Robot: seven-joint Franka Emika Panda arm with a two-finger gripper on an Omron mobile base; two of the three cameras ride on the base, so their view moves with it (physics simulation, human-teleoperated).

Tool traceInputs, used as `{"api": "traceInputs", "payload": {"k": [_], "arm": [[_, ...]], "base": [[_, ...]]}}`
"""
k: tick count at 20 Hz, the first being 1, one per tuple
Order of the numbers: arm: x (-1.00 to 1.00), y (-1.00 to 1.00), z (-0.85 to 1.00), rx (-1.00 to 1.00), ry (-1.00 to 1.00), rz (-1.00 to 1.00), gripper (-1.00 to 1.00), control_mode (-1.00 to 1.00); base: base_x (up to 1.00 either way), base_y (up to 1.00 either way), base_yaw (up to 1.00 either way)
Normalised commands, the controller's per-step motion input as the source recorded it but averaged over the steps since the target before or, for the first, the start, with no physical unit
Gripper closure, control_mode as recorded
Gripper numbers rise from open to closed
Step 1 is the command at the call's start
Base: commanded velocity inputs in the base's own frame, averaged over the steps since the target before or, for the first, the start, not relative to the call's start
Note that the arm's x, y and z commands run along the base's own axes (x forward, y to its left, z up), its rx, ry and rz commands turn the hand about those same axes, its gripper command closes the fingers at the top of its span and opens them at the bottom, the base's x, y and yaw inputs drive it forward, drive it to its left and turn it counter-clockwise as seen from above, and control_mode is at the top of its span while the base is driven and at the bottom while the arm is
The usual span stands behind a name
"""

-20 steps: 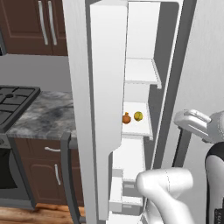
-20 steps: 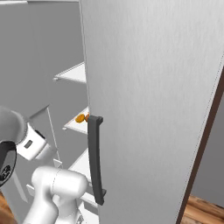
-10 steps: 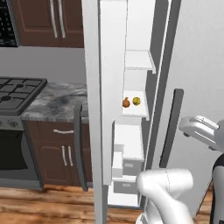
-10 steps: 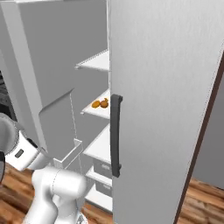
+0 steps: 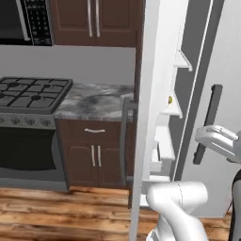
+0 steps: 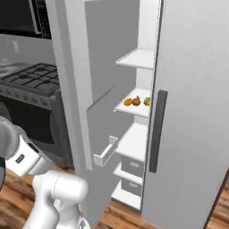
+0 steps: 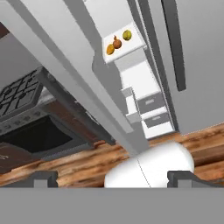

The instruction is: Take the shrimp and orange from the highest rack and move them to the second highest rack where the tangerine and lemon are located, to maximize freezer space. Close the freezer door after rearranging.

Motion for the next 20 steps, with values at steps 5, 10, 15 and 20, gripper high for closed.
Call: {"api": "traceInputs", "payload": {"k": [5,10,15,20], "arm": [[0.0,0.0,0.0,0.0,0.0,0.0,-1.0,1.0],[0.0,0.0,0.0,0.0,0.0,0.0,-1.0,1.0],[0.0,0.0,0.0,0.0,0.0,0.0,-1.0,1.0],[0.0,0.0,0.0,0.0,0.0,0.0,-1.0,1.0]], "base": [[0.02,0.98,0.0],[0.15,0.89,-0.05],[0.35,0.7,-0.45],[0.41,0.73,-0.56]]}}
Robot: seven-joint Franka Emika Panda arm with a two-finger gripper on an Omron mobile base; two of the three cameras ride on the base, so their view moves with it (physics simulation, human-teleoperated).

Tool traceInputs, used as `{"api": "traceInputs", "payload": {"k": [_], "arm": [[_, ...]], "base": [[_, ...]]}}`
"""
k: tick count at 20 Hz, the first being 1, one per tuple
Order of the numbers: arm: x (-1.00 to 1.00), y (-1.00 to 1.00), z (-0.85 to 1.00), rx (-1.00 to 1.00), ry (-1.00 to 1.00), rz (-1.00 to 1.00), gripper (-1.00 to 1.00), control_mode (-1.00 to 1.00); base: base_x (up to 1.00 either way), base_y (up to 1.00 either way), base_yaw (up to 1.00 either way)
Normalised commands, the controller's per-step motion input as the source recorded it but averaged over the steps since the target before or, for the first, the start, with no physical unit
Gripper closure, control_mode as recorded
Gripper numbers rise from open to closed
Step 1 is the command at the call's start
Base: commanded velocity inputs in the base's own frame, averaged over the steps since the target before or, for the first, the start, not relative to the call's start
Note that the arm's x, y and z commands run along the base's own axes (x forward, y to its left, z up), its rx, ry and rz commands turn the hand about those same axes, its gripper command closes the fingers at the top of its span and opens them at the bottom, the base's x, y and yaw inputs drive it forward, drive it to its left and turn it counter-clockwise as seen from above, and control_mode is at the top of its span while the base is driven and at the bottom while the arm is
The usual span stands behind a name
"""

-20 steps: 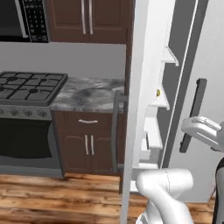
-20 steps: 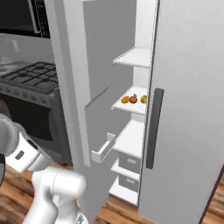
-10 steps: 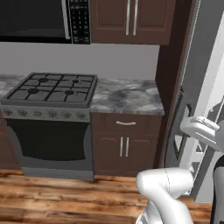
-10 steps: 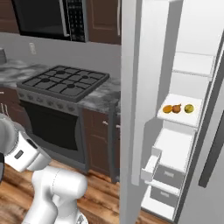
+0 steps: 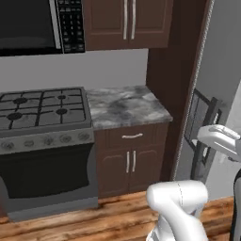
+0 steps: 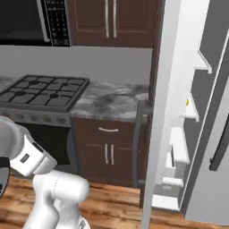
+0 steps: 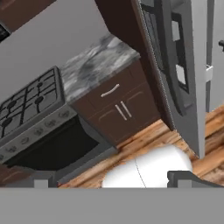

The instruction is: Take the shrimp and orange from the highest rack and move them to the second highest rack where the tangerine and lemon are located, to maximize freezer space. Close the freezer door after rearranging.

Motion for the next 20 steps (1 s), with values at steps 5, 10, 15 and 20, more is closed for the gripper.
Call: {"api": "traceInputs", "payload": {"k": [5,10,15,20], "arm": [[0.0,0.0,0.0,0.0,0.0,0.0,-1.0,1.0],[0.0,0.0,0.0,0.0,0.0,0.0,-1.0,1.0],[0.0,0.0,0.0,0.0,0.0,0.0,-1.0,1.0],[0.0,0.0,0.0,0.0,0.0,0.0,-1.0,1.0]], "base": [[0.43,0.71,-0.6],[0.42,0.54,-0.72],[0.52,0.64,-0.66],[0.53,0.69,-0.47]]}}
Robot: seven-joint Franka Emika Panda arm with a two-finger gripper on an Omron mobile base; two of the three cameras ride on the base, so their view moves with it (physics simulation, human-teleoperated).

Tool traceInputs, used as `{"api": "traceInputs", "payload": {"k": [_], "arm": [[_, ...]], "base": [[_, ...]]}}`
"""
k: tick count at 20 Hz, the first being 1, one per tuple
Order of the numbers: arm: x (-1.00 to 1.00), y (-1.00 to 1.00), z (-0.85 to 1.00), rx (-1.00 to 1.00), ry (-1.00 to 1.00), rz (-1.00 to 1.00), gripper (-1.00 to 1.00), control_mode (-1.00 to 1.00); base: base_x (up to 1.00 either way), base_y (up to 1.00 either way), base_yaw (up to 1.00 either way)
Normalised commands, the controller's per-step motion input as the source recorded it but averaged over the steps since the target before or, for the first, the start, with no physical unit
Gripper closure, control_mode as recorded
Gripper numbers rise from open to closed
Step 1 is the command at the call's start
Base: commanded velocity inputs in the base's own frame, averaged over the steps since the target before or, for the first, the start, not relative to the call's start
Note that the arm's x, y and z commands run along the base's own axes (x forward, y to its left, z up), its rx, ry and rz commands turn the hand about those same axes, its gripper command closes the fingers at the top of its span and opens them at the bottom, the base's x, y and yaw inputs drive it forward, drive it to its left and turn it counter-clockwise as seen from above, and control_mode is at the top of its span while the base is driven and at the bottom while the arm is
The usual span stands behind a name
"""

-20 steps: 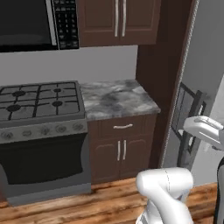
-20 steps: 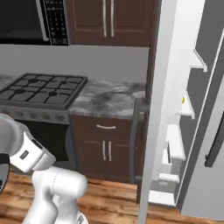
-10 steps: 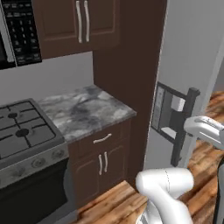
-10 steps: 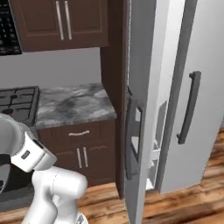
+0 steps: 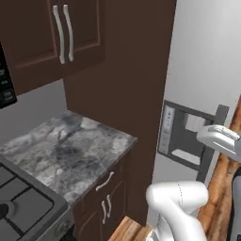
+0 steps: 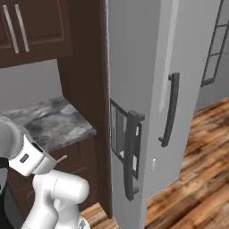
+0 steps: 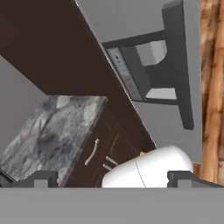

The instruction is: Take the shrimp and orange from the highest rack and move them to the second highest rack where the tangerine and lemon are located, to maximize freezer space. Close the freezer door after rearranging.

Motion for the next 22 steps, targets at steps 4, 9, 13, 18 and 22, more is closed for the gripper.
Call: {"api": "traceInputs", "payload": {"k": [4,9,13,18,22], "arm": [[0.0,0.0,0.0,0.0,0.0,0.0,-1.0,1.0],[0.0,0.0,0.0,0.0,0.0,0.0,-1.0,1.0],[0.0,0.0,0.0,0.0,0.0,0.0,-1.0,1.0],[0.0,0.0,0.0,0.0,0.0,0.0,-1.0,1.0],[0.0,0.0,0.0,0.0,0.0,0.0,-1.0,1.0]], "base": [[0.31,0.4,-0.58],[0.36,0.41,-0.57],[0.48,0.39,-0.46],[0.36,0.03,-0.36],[0.36,0.0,-0.28]]}}
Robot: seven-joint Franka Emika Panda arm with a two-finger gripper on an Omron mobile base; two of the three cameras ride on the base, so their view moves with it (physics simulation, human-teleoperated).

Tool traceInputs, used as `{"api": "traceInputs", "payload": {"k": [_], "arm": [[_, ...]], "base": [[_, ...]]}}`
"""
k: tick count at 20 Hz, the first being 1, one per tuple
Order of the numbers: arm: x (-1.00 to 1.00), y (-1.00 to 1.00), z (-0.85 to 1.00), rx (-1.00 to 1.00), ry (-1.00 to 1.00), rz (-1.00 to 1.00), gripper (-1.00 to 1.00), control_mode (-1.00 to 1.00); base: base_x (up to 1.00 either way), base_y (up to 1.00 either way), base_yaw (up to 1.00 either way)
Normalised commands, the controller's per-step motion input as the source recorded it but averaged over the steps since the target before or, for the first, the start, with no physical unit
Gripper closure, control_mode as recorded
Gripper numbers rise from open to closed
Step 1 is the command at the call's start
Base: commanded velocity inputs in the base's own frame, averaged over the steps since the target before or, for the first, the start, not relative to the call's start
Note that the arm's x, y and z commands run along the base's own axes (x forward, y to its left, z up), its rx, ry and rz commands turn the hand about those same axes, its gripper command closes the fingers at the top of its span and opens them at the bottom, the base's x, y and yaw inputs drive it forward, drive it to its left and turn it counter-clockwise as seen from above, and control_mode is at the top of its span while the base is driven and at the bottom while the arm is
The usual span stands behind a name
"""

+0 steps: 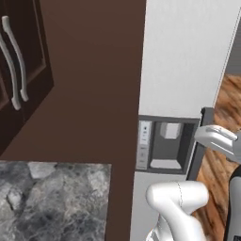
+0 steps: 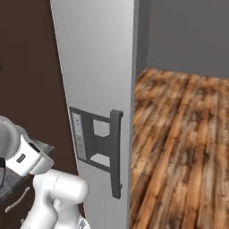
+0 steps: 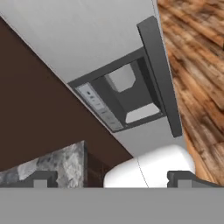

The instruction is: Take the shrimp and orange from the highest rack and move them to the second highest rack where the tangerine and lemon are located, to maximize freezer space. Close the freezer door after rearranging.

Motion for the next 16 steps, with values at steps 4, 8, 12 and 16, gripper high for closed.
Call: {"api": "traceInputs", "payload": {"k": [4,8,12,16], "arm": [[0.0,0.0,0.0,0.0,0.0,0.0,-1.0,1.0],[0.0,0.0,0.0,0.0,0.0,0.0,-1.0,1.0],[0.46,0.02,-0.11,-0.03,0.31,0.0,-1.0,-1.0],[0.54,-0.01,0.0,-0.01,0.0,0.0,-1.0,-1.0]], "base": [[0.56,0.08,-0.19],[0.49,0.06,-0.08],[0.0,0.0,0.0],[0.0,0.0,0.0]]}}
